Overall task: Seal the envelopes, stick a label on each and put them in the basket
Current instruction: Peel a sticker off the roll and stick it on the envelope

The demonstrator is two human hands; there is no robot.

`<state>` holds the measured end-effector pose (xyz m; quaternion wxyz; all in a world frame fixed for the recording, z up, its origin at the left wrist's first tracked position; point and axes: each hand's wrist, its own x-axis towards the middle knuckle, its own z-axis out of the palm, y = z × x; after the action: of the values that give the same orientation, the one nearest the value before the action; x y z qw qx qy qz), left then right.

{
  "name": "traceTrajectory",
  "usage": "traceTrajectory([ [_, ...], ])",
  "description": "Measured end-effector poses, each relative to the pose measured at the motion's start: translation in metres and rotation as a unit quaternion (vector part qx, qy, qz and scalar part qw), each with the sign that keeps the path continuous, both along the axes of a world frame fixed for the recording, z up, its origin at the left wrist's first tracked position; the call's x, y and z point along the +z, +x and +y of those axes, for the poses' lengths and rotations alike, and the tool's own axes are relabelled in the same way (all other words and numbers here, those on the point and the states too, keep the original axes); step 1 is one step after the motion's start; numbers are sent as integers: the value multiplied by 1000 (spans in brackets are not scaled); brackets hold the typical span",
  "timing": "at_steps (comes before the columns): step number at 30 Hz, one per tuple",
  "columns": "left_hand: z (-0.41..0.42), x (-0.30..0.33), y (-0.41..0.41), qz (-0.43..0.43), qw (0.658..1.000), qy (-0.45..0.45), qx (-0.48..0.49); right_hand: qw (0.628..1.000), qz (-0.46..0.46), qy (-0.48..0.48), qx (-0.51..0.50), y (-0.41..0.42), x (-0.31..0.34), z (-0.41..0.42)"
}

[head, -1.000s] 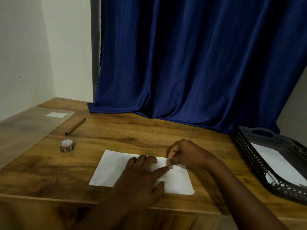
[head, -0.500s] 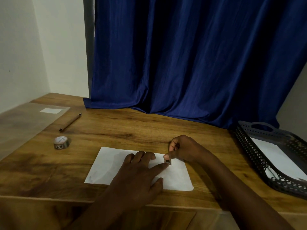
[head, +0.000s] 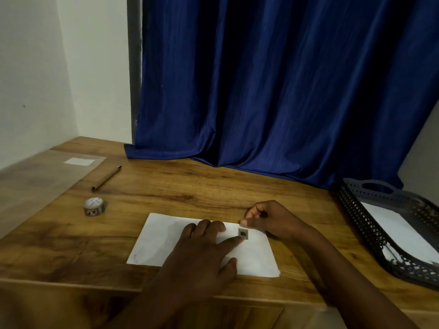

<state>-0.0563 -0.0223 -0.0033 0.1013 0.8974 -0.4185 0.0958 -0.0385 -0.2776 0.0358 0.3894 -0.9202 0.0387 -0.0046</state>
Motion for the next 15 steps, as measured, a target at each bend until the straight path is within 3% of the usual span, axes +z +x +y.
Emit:
traceTrajectory([
  [5, -1, 1, 0, -5, 1000, 2, 0, 997, -51, -58, 18, -22, -11, 2],
  [15, -1, 1, 0, 3, 1000, 3, -3, 998, -40, -21, 36, -33, -8, -2],
])
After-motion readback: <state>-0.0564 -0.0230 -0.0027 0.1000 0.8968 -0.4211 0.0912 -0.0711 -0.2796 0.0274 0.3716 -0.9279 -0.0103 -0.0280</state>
